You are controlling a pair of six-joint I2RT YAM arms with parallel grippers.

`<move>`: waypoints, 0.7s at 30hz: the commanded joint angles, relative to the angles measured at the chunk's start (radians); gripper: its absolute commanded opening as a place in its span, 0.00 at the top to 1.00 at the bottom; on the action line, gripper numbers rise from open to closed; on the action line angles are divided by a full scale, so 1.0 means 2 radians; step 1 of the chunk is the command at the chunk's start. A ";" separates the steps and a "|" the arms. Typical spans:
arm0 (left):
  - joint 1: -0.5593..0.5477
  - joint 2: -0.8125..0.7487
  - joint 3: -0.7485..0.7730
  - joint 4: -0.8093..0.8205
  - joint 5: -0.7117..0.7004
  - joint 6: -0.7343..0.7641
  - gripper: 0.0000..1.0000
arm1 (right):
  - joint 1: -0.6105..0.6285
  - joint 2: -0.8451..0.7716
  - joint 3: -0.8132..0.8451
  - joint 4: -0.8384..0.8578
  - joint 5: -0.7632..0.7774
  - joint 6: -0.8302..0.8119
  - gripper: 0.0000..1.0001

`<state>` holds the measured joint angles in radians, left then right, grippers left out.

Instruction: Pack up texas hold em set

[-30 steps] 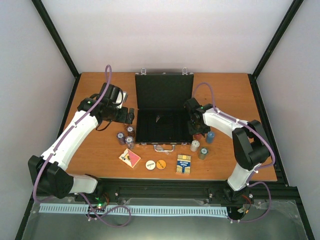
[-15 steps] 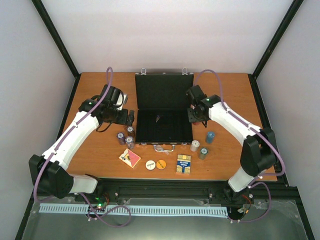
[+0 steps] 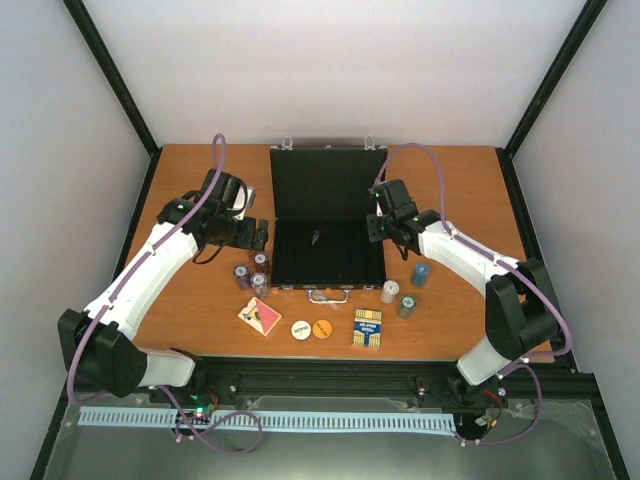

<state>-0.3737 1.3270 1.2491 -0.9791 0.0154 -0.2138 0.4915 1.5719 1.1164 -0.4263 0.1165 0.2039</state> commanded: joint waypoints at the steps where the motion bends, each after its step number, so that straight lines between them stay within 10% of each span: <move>1: -0.003 0.001 0.002 0.012 -0.004 -0.007 0.00 | -0.001 0.011 -0.017 0.107 0.018 -0.017 0.90; 15: -0.003 0.002 -0.005 0.009 -0.009 -0.003 0.00 | 0.000 0.082 -0.031 0.124 0.063 0.016 0.90; 21: -0.003 0.004 -0.009 0.010 -0.006 -0.004 0.00 | 0.009 0.095 -0.055 0.133 0.056 0.026 0.66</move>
<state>-0.3737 1.3270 1.2366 -0.9714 0.0063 -0.2165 0.5011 1.7348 1.0439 -0.1749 0.2024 0.2245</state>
